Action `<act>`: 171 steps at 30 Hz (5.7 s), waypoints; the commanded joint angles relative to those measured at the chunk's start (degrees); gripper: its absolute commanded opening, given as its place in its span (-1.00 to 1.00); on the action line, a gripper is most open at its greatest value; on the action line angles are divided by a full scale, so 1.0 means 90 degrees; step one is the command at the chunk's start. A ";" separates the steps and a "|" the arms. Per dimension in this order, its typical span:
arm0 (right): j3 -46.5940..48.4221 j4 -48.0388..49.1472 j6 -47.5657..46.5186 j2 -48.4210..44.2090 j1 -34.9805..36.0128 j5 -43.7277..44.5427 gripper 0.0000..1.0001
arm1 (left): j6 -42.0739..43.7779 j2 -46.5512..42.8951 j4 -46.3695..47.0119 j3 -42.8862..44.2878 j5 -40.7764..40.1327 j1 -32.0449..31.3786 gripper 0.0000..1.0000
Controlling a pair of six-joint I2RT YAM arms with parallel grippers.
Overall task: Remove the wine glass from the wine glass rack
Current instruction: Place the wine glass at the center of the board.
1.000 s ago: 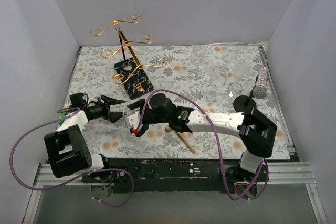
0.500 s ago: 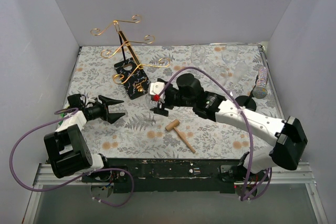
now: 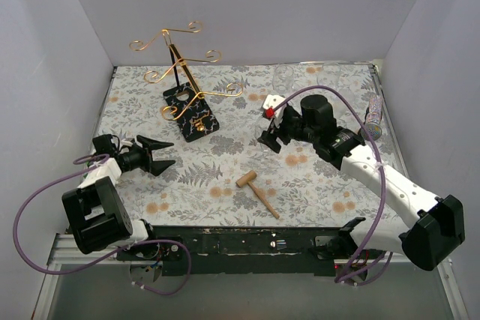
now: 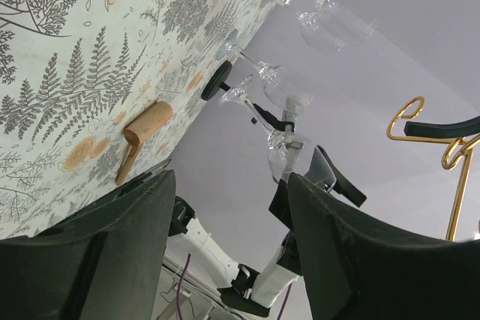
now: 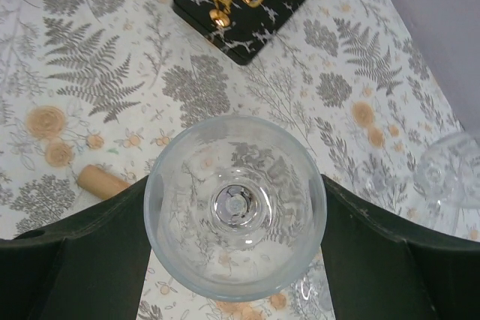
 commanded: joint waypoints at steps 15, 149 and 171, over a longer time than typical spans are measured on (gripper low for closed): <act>-0.0182 0.1941 0.0184 0.1008 -0.1768 -0.0751 -0.25 | 0.0561 0.0124 -0.0096 0.0270 -0.0160 0.0186 0.24; 0.2416 -0.1084 0.0253 0.2191 -0.1240 -0.1728 0.86 | 0.0141 0.0222 0.0646 0.0085 -0.0053 0.0674 0.40; 0.1509 -0.3147 -0.4755 -0.0475 -0.0587 -0.3799 0.76 | -0.0035 0.0564 0.0949 0.0241 0.0103 0.0655 0.40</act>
